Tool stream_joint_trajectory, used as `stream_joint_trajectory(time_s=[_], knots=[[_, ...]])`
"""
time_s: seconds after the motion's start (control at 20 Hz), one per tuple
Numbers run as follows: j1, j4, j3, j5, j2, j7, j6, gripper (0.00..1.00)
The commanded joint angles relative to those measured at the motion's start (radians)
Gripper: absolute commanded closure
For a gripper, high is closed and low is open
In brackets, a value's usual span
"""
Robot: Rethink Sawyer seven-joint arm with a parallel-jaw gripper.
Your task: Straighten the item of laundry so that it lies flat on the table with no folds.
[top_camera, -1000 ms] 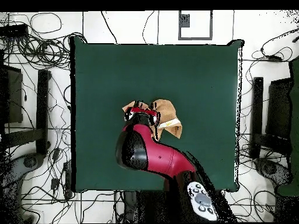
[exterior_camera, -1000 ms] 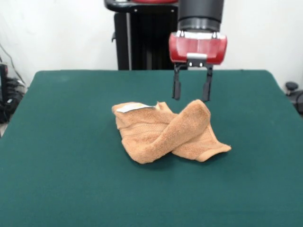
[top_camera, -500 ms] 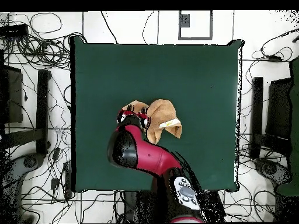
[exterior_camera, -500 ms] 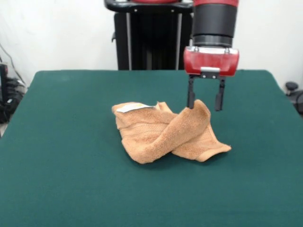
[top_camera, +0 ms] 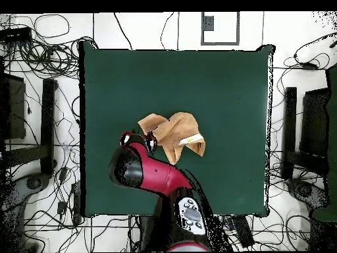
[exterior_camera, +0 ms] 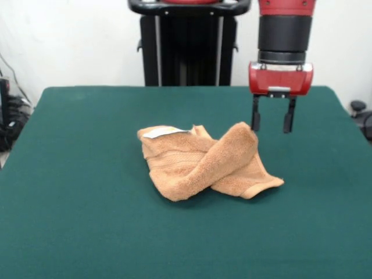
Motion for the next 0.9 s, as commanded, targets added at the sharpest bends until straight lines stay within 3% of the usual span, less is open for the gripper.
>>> stream_joint_trajectory(time_s=[0.05,0.35,0.75,0.9], knots=[[0.147,-0.128,-0.19,0.054,0.031,0.137,0.212,0.0],[0.248,-0.205,-0.359,-0.019,0.058,0.1,0.257,0.0],[0.448,-0.293,-0.63,-0.04,0.17,0.104,0.094,0.0],[0.446,-0.318,-0.645,-0.023,0.211,0.131,0.053,0.0]])
